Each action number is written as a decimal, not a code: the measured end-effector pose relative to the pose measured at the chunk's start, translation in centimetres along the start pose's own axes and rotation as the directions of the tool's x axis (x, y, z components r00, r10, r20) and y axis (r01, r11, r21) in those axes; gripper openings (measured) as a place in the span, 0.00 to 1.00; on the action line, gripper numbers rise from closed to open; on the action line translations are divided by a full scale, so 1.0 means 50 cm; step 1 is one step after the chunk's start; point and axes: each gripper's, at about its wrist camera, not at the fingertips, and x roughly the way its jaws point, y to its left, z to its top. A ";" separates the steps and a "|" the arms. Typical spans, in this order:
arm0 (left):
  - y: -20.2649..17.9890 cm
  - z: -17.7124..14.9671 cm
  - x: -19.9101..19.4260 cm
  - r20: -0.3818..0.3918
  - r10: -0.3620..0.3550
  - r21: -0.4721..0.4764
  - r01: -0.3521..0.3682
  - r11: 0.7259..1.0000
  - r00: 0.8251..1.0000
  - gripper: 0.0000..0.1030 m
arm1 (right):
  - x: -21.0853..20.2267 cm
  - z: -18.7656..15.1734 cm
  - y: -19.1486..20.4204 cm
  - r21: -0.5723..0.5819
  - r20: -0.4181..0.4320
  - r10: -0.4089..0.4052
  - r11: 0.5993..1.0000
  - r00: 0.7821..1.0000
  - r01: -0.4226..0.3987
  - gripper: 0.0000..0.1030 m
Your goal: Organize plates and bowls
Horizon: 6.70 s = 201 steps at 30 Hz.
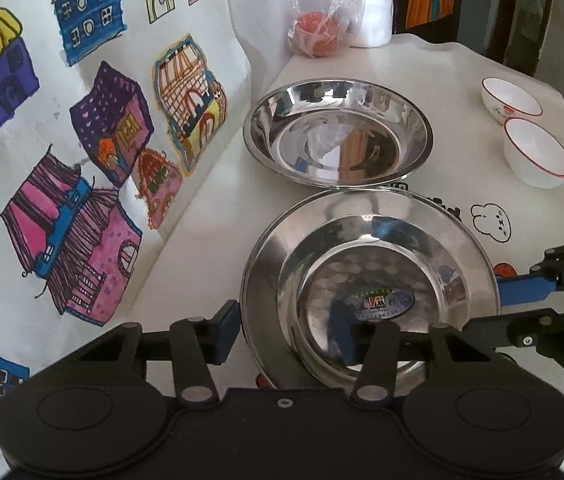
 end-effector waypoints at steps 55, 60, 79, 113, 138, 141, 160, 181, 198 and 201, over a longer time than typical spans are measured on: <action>0.056 0.079 0.007 0.300 -0.179 -0.478 0.310 0.822 0.937 0.16 | 0.019 0.254 -0.176 -0.037 0.068 -0.008 0.999 0.998 0.011 0.17; 0.089 0.112 0.053 0.308 -0.165 -0.502 0.308 0.809 0.937 0.17 | 0.059 0.281 -0.191 -0.057 0.045 -0.011 0.998 0.999 0.013 0.17; 0.101 0.128 0.093 0.284 -0.140 -0.501 0.271 0.822 0.949 0.17 | 0.098 0.304 -0.189 -0.111 -0.011 -0.075 0.991 0.997 0.073 0.21; 0.047 0.135 0.027 0.310 -0.090 -0.442 0.228 0.868 0.946 0.38 | 0.093 0.291 -0.098 -0.376 0.044 -0.243 0.894 0.969 0.241 0.72; -0.125 0.069 -0.162 0.483 0.079 -0.390 0.134 0.911 0.872 0.99 | -0.291 0.171 -0.090 -0.326 0.459 -0.063 0.916 0.886 0.234 1.00; -0.159 0.064 -0.179 0.495 0.061 -0.374 0.149 0.916 0.867 0.99 | -0.327 0.142 -0.099 -0.313 0.486 -0.070 0.917 0.871 0.248 1.00; -0.324 0.008 -0.194 0.507 0.100 -0.336 0.090 0.938 0.856 0.99 | -0.439 -0.009 -0.132 -0.299 0.556 -0.106 0.900 0.825 0.317 1.00; -0.414 -0.092 -0.158 0.455 0.200 -0.381 -0.014 0.924 0.868 0.99 | -0.419 -0.119 -0.180 -0.255 0.520 -0.187 0.898 0.834 0.360 1.00; -0.429 -0.172 -0.145 0.382 0.252 -0.426 -0.073 0.902 0.889 0.99 | -0.361 -0.155 -0.159 -0.303 0.426 -0.149 0.906 0.892 0.296 1.00; -0.411 -0.195 -0.157 0.362 0.283 -0.456 -0.096 0.885 0.888 0.99 | -0.341 -0.148 -0.136 -0.336 0.404 -0.119 0.903 0.907 0.268 1.00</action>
